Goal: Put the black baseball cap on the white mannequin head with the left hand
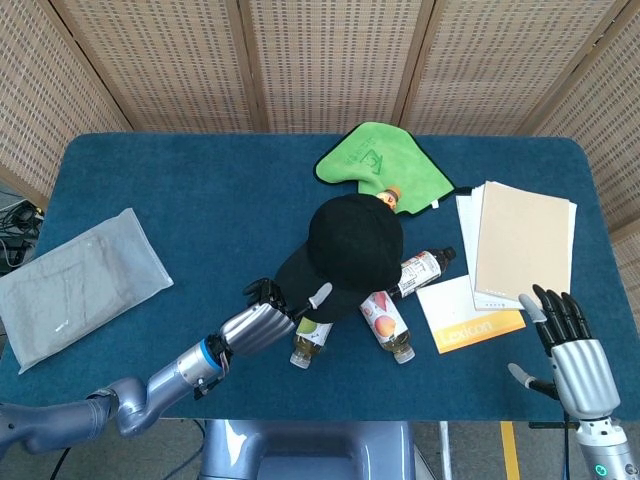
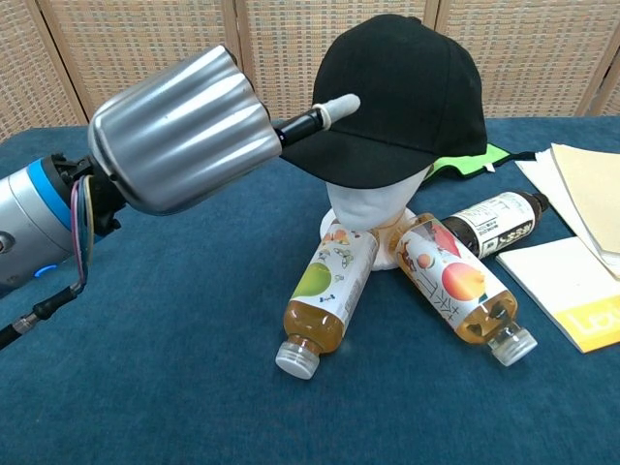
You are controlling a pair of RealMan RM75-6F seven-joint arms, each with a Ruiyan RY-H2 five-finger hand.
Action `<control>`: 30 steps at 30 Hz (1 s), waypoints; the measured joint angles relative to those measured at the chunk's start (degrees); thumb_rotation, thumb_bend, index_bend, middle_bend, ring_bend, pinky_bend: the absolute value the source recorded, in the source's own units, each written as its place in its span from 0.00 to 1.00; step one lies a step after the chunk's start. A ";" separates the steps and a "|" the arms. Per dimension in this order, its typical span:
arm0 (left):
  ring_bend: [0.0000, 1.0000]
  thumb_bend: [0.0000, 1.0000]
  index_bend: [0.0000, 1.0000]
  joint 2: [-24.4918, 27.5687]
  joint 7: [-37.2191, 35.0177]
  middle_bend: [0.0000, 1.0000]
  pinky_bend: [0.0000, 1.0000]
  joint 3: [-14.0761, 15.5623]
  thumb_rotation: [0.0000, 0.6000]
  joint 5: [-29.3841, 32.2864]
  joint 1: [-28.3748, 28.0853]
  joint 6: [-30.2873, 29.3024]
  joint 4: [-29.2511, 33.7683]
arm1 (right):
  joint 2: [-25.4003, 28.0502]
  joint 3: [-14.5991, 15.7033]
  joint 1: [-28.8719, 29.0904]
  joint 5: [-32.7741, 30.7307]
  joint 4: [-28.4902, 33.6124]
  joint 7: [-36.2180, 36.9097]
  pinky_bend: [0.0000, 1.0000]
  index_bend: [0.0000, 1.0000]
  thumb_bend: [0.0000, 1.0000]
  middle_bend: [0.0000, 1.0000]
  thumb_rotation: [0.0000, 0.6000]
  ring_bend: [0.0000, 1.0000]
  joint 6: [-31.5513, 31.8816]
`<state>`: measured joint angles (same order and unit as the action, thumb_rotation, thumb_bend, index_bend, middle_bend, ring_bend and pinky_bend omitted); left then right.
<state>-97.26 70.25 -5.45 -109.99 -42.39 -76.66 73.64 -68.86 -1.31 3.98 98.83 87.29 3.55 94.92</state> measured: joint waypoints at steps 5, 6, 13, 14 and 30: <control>0.89 0.17 0.05 -0.54 -1.78 0.95 0.79 0.40 1.00 -0.12 1.86 -3.34 -0.57 | -0.11 0.04 0.05 0.02 -0.11 -0.20 0.00 0.05 0.04 0.00 1.00 0.00 -0.16; 0.89 0.17 0.05 -0.68 -2.30 0.95 0.79 0.45 1.00 -0.20 2.23 -4.25 -0.77 | -0.14 0.05 0.06 0.02 -0.13 -0.27 0.00 0.05 0.04 0.00 1.00 0.00 -0.18; 0.86 0.14 0.05 -1.78 -8.72 0.90 0.75 1.00 1.00 -1.45 5.80 -13.49 -2.91 | -0.41 0.23 0.10 0.34 -0.24 -0.86 0.00 0.05 0.04 0.00 1.00 0.00 -0.29; 0.84 0.13 0.05 -1.92 -10.19 0.88 0.73 1.12 1.00 -1.60 6.66 -15.42 -3.20 | -0.44 0.26 0.10 0.37 -0.27 -0.98 0.00 0.05 0.04 0.00 1.00 0.00 -0.31; 0.00 0.00 0.00 4.79 -28.45 0.00 0.00 6.07 1.00 10.17 25.44 -27.47 8.03 | -1.47 0.92 0.36 0.69 -0.29 -4.75 0.00 0.04 0.04 0.00 1.00 0.00 -1.88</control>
<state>-92.47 41.80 0.62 -99.82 -16.95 -104.13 81.67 -70.33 -0.39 4.35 99.52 87.00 -1.20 93.04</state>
